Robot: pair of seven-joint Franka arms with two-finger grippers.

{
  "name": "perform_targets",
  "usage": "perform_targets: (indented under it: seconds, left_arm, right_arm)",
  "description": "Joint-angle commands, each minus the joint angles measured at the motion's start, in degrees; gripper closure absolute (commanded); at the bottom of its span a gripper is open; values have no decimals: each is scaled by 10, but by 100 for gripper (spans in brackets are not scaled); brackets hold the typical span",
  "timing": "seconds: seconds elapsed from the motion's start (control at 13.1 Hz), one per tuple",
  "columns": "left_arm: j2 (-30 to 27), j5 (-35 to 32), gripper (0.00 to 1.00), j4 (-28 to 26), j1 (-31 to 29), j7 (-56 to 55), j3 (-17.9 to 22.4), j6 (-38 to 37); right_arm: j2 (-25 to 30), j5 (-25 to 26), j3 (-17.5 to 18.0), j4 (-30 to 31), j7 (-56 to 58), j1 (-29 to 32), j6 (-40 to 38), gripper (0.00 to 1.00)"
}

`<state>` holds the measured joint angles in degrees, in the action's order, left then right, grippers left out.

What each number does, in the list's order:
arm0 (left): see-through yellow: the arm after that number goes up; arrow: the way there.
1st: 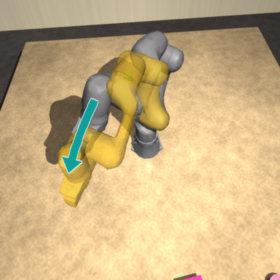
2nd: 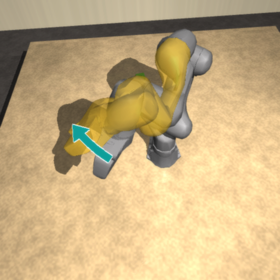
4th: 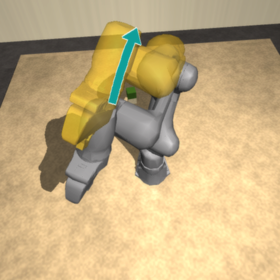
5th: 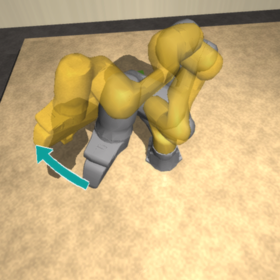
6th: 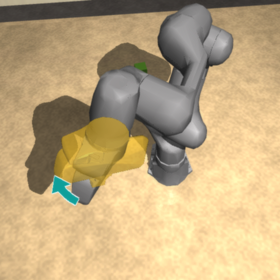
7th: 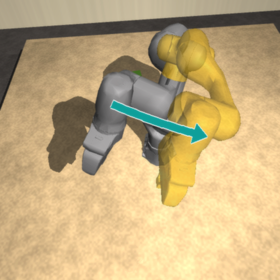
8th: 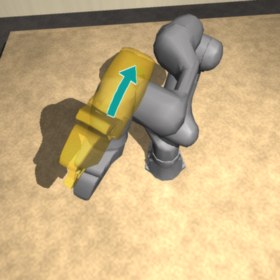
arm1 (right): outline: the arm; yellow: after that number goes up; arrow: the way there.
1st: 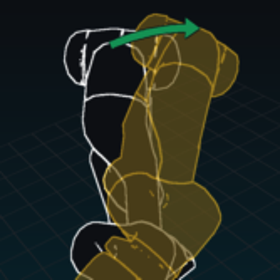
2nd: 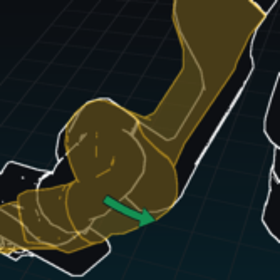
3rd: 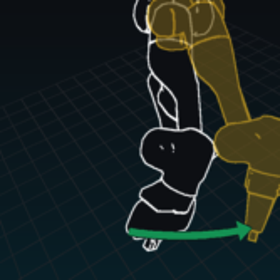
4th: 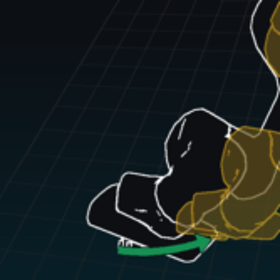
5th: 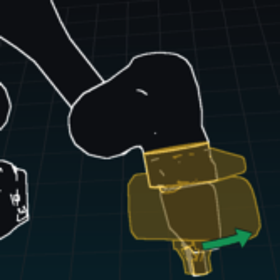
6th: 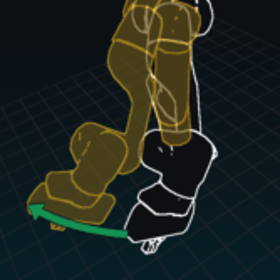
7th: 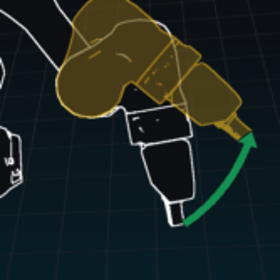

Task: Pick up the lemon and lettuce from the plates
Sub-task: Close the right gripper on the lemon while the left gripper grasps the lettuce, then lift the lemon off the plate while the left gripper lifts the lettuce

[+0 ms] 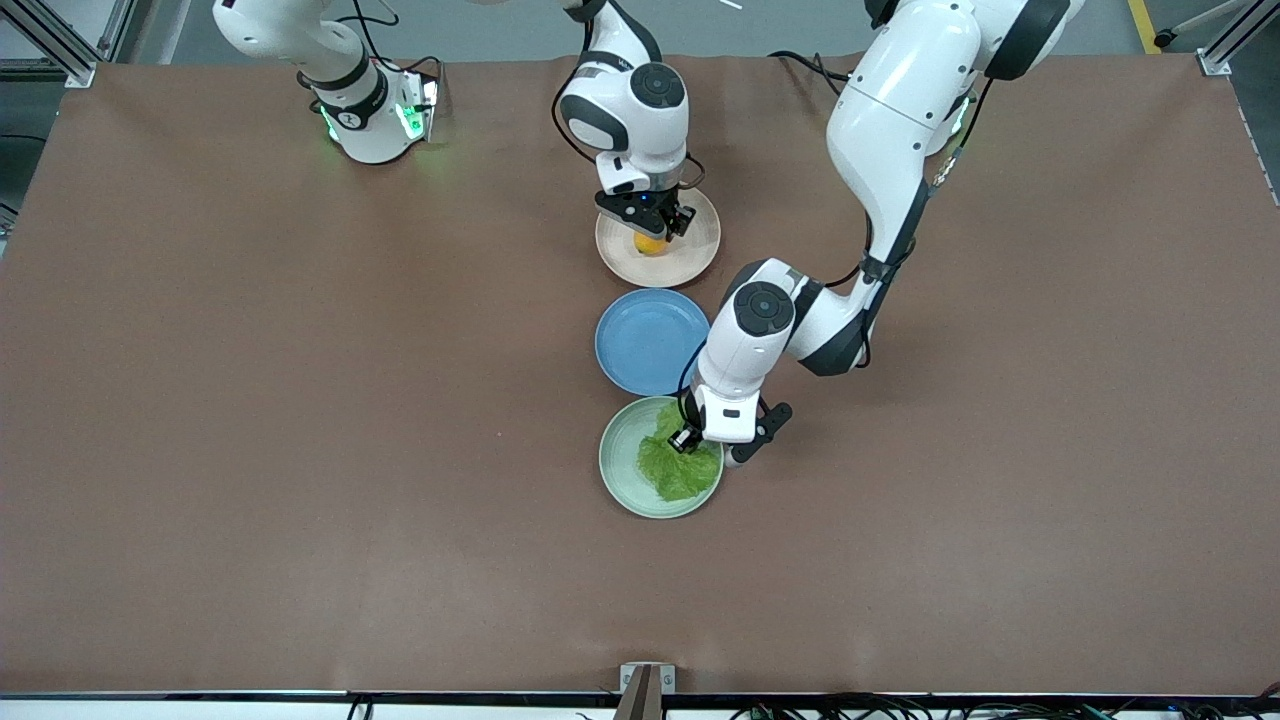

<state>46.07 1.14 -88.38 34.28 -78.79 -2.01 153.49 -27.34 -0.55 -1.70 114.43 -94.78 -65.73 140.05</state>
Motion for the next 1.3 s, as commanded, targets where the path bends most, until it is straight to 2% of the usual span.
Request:
perform_targets:
  seconds: [0.0, 0.23, 0.38, 0.54, 0.69, 0.92, 1.22]
  left_arm:
    - [-23, -10, 99, 5, -2, -8, 2, 0]
    - [-64, -9, 99, 5, -7, -8, 2, -16]
    - [-125, -8, 99, 1, -30, -1, 0, -84]
    - [-174, -7, 99, -7, -60, 15, -5, -166]
    - [-233, -6, 99, -68, -96, 87, -14, -182]
    - [-319, -1, 99, -204, -204, 214, -79, -180]
    - [-374, -1, 99, -358, -353, 333, -168, -81]
  right_arm:
    - [63, 15, -2, -7, 51, 45, -87, 100]
    - [136, 13, -2, 2, 161, 135, -148, 100]
    - [171, 13, -2, 24, 305, 215, -156, 100]
    - [182, 6, -1, 39, 476, 302, -156, 99]
    - [173, 4, -1, 38, 639, 386, -149, 98]
    - [131, -1, -1, 42, 809, 480, -96, 100]
    - [57, -1, -1, 43, 901, 535, -8, 100]
